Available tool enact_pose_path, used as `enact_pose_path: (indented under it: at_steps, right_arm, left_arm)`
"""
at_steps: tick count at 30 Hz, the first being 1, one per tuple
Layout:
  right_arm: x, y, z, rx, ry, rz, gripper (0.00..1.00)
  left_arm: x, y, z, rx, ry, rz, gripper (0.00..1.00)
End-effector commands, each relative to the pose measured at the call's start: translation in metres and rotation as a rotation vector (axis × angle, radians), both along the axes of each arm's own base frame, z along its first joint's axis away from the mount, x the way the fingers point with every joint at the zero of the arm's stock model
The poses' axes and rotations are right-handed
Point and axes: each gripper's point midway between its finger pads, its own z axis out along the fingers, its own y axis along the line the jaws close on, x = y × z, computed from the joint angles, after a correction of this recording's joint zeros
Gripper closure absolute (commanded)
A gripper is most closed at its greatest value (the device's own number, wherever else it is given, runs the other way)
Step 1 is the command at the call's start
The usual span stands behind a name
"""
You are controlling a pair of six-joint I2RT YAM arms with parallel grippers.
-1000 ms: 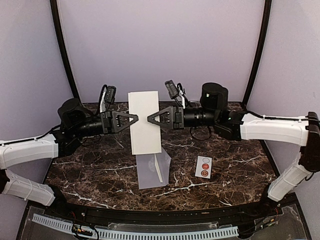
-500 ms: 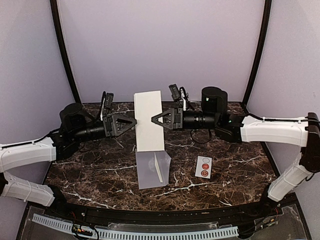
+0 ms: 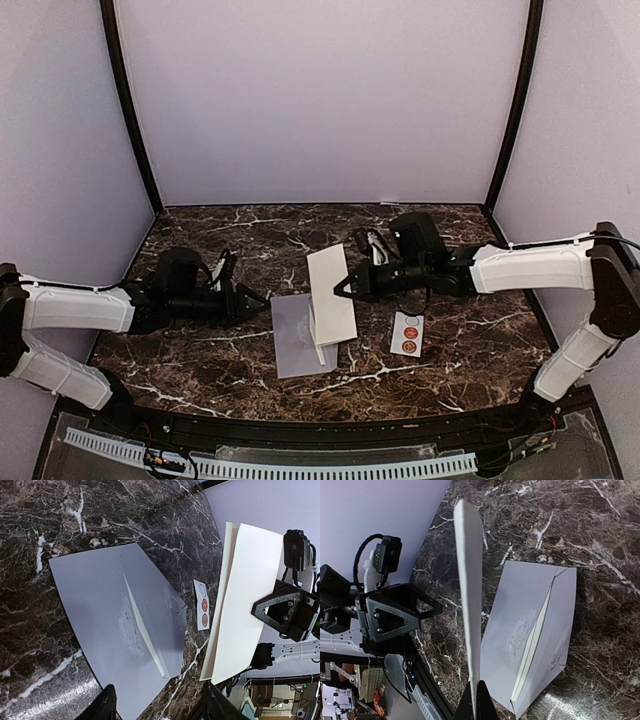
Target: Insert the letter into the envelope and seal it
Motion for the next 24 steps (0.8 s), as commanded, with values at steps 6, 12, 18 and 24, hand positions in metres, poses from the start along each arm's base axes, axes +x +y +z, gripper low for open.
enact_pose_path:
  at_steps: [6,12,18,24]
  right_arm:
    - [0.011,0.002,-0.049,-0.106,0.043,-0.027,1.0]
    - [0.012,0.005,-0.065,-0.112,0.069,-0.03,1.0]
    - [0.016,-0.001,-0.08,-0.166,0.074,-0.053,1.0]
    - [0.012,0.003,-0.064,-0.139,0.038,-0.008,1.0]
  left_arm:
    - [-0.003,-0.004,-0.039,0.032,0.112,-0.023,0.45]
    - [-0.004,-0.006,-0.048,0.032,0.133,-0.036,0.47]
    - [-0.008,-0.006,-0.061,0.042,0.161,-0.045,0.48]
    - [-0.007,-0.009,-0.054,0.018,0.126,-0.063,0.52]
